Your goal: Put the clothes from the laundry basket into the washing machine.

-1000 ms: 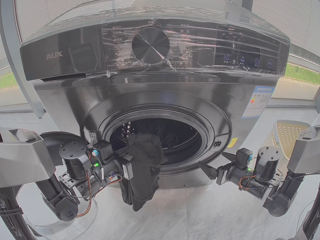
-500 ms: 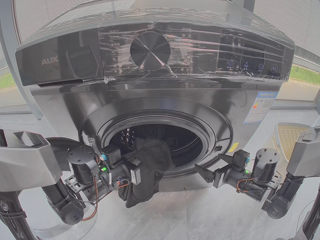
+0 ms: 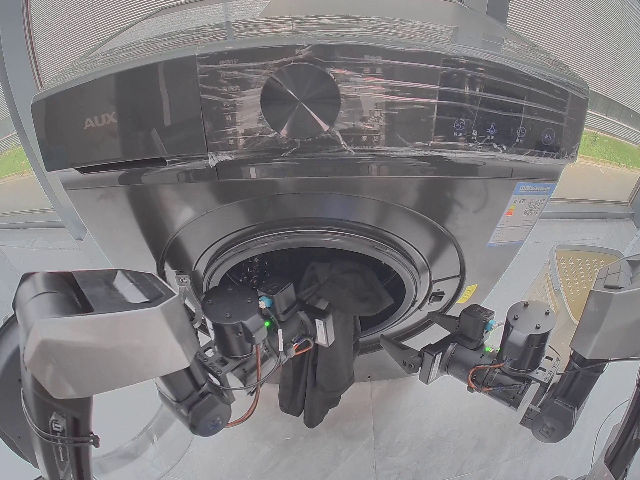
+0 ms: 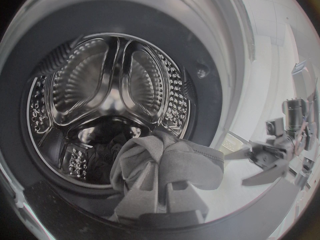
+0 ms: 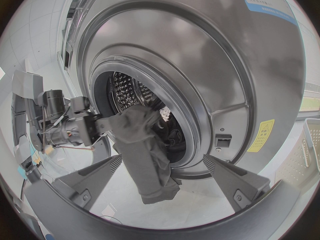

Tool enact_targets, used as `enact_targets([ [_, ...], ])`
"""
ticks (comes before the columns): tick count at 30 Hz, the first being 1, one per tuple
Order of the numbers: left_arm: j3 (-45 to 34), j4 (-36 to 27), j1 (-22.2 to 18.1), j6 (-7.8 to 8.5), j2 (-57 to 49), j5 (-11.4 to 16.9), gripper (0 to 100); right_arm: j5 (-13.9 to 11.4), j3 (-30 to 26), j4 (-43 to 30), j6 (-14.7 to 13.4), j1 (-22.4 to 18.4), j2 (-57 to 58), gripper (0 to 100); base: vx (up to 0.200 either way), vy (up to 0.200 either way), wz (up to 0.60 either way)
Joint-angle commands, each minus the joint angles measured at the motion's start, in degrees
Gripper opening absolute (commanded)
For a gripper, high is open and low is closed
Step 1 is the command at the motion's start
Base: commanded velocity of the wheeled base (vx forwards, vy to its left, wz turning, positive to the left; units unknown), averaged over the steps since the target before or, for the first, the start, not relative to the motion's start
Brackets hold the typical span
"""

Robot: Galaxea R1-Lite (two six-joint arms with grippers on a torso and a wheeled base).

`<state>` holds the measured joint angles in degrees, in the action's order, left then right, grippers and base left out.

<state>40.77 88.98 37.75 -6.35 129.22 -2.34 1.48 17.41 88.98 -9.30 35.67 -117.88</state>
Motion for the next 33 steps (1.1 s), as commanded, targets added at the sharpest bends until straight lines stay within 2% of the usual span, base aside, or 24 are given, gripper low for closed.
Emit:
enact_targets([
  [1,13.46,-1.00,-0.75,-0.77,11.05,-1.97,0,0.02,-0.09,0.49,-0.01,0.19,-0.07,100,0.000,0.000,0.00],
  [10,26.03,-11.72,-4.18,-0.68,16.50,-2.76,0,-0.07,-0.18,0.49,-0.01,0.19,-0.68,100,0.000,0.000,0.00],
  [16,36.23,-24.82,-6.90,-0.68,18.08,-2.58,0,-0.16,-1.76,0.49,0.07,0.28,-1.21,100,0.000,0.000,0.00],
  [20,39.92,-28.16,-7.34,-0.68,19.49,-2.41,0,-0.16,-1.76,0.58,0.07,0.28,-1.21,100,0.000,0.000,0.00],
  [21,48.53,-31.76,-8.05,-0.42,22.57,-2.84,0,-0.16,-1.68,0.58,0.07,0.45,-1.21,100,0.000,0.000,0.00],
  [23,51.17,-32.99,-8.31,-0.42,23.53,-3.02,0,-0.16,-1.68,0.49,0.07,0.45,-1.21,100,0.000,0.000,0.00],
  [24,59.34,-37.30,-9.19,-0.42,26.35,-4.43,0,-0.16,-1.85,0.49,0.07,0.54,-1.21,100,0.000,0.000,0.00],
  [27,67.43,-41.69,-9.81,-0.68,28.98,-6.01,0,-0.16,-1.85,0.49,0.07,0.45,-1.21,100,0.000,0.000,0.00],
  [33,73.67,-45.82,-9.89,-0.77,30.48,-6.71,0,-0.16,-1.85,0.49,0.07,0.54,-1.56,100,0.000,0.000,0.00],
])
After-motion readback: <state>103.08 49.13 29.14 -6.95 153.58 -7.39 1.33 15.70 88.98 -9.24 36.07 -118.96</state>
